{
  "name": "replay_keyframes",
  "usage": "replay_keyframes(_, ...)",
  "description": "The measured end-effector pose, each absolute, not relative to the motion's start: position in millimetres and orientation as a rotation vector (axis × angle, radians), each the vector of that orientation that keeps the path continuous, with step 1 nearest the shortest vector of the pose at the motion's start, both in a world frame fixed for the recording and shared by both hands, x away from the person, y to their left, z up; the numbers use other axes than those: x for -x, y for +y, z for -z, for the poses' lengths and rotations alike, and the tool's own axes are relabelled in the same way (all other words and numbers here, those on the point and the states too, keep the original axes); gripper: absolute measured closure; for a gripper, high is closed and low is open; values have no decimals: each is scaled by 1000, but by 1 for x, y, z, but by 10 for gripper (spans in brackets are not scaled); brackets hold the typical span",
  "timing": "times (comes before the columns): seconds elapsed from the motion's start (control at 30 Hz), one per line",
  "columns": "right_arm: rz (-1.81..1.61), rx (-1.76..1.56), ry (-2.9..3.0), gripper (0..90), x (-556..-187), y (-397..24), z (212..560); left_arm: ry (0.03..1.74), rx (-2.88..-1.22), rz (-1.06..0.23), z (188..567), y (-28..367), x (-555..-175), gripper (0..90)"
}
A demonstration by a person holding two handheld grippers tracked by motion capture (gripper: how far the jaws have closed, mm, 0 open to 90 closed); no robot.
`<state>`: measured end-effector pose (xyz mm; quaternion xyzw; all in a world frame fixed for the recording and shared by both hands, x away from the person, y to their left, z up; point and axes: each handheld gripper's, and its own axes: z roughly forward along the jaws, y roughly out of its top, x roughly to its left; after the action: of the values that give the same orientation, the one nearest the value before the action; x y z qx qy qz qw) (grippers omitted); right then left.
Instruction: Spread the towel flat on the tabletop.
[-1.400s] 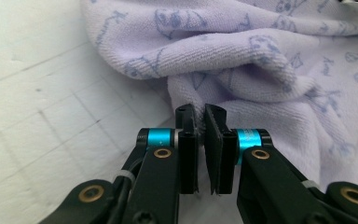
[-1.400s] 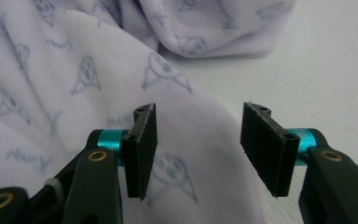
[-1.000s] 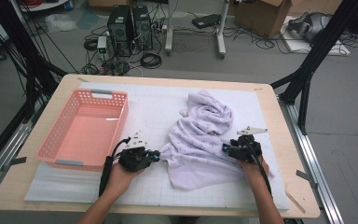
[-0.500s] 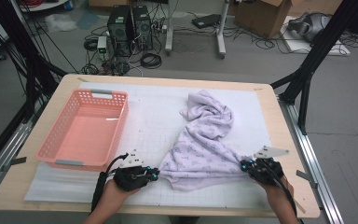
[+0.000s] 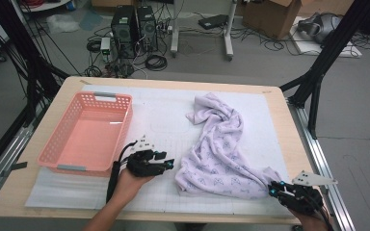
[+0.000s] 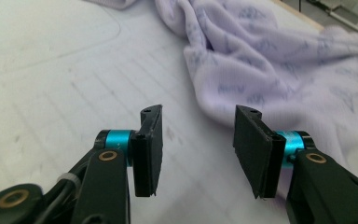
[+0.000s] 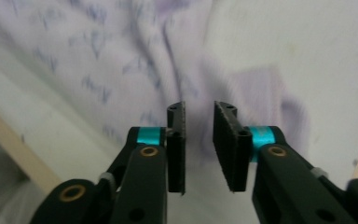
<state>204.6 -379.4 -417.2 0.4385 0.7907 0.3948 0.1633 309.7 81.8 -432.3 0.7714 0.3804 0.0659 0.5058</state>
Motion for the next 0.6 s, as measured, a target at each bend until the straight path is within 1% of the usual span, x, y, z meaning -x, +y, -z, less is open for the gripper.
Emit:
replay_keyframes(0.1, -1189, -1299, 2137, 688, -222, -381, 409, 908, -1884, -189, 430, 61, -331, 527)
replay_keyframes(0.13, -1188, -1301, 2120, 687, -227, -381, 408, 908, -1884, -189, 430, 61, -331, 527)
replay_keyframes(0.3, -1178, -1316, 2100, 673, -246, -374, 411, 916, -1890, -228, 425, 36, -360, 530)
replay_keyframes(0.33, -1163, -1308, 2115, 672, -252, -369, 413, 926, -1886, -233, 425, 32, -366, 561)
replay_keyframes(0.43, -1146, -1290, 2129, 671, -255, -364, 415, 968, -1865, -223, 427, 22, -384, 589)
replay_keyframes(0.53, -1135, -1274, 2135, 670, -255, -360, 415, 992, -1887, -227, 433, 10, -396, 587)
replay_keyframes(0.57, -1136, -1271, 2132, 670, -255, -361, 415, 1006, -1905, -204, 436, 5, -399, 543)
replay_keyframes(0.6, -1136, -1271, 2132, 670, -255, -361, 415, 1009, -1928, -186, 439, 0, -401, 543)
